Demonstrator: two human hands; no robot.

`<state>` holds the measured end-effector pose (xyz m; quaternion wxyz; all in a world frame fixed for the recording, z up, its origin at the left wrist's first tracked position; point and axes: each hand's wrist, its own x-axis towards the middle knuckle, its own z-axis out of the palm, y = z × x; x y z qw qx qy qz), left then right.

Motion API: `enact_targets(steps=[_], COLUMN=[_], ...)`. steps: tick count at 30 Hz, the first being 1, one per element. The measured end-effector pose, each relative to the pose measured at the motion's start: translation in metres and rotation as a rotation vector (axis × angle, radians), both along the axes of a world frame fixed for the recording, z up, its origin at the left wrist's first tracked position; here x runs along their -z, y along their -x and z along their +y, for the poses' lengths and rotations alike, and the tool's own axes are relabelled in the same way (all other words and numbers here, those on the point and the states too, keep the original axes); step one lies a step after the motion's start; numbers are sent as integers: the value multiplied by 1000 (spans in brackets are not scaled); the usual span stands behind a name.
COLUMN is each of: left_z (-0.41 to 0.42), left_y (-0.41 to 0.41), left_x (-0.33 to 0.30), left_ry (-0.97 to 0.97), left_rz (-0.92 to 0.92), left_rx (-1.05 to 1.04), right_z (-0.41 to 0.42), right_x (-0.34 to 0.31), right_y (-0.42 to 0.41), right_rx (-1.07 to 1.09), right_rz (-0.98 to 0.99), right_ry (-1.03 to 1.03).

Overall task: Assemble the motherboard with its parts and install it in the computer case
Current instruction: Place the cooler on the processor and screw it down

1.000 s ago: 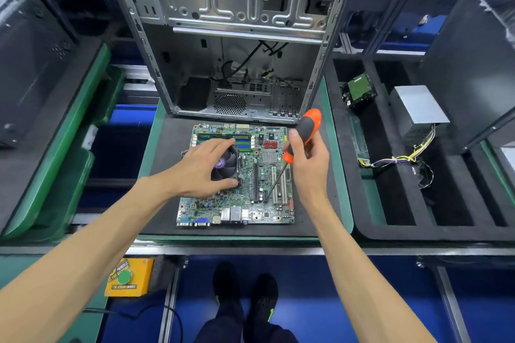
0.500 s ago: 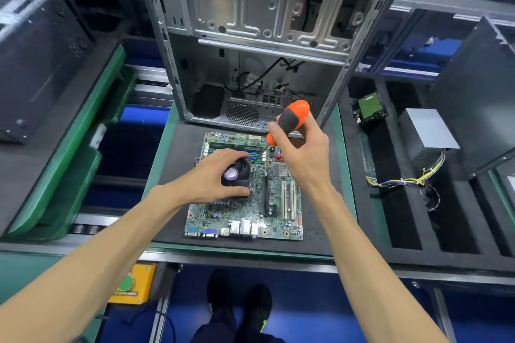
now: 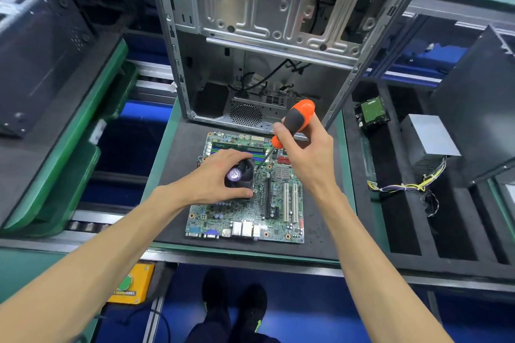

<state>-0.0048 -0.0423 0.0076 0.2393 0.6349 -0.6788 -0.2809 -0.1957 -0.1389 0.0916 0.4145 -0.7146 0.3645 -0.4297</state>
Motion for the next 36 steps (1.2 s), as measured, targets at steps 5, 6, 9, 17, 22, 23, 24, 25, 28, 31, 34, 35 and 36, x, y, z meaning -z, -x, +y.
enact_targets(steps=[5, 6, 9, 17, 22, 23, 24, 25, 28, 31, 34, 35, 36], left_z=[-1, -1, -1, -2, -6, -7, -8, -8, -14, -21, -22, -20, -19], left_y=[1, 1, 1, 3, 1, 1, 1, 1, -1, -1, 5, 7, 8], left_x=[0, 0, -1, 1, 5, 6, 6, 7, 4, -3, -5, -5, -5], left_ry=[3, 2, 8, -13, -51, -50, -48, -48, -89, -153, -144, -124, -102], left_rz=[-7, -10, -19, -112, -103, -109, -112, -112, -128, -210, -298, -318, -336], left_rx=[-2, -1, 3, -17, -21, -19, -19, -18, 4, 55, 71, 67, 62], right_z=[-2, -5, -17, -26, -28, -28, -28, -29, -34, -41, -49, -50, -49], right_x=[-12, -19, -47, -91, -90, -89, -90, -92, -103, -112, -121, -124, -126], right_y=[2, 2, 1, -31, -31, -30, -28, -26, -25, -29, -30, -29, -29], right_rx=[20, 24, -16, -304, -473, -485, -495, -504, -517, -505, -533, -564, -590], right_rz=[179, 243, 506, 904, 794, 782, 774, 767, 786, 888, 1010, 1073, 1141], right_ry=[-22, -32, -31, -85, -201, -208, -223, -254, -430, -465, -403, -356, -295])
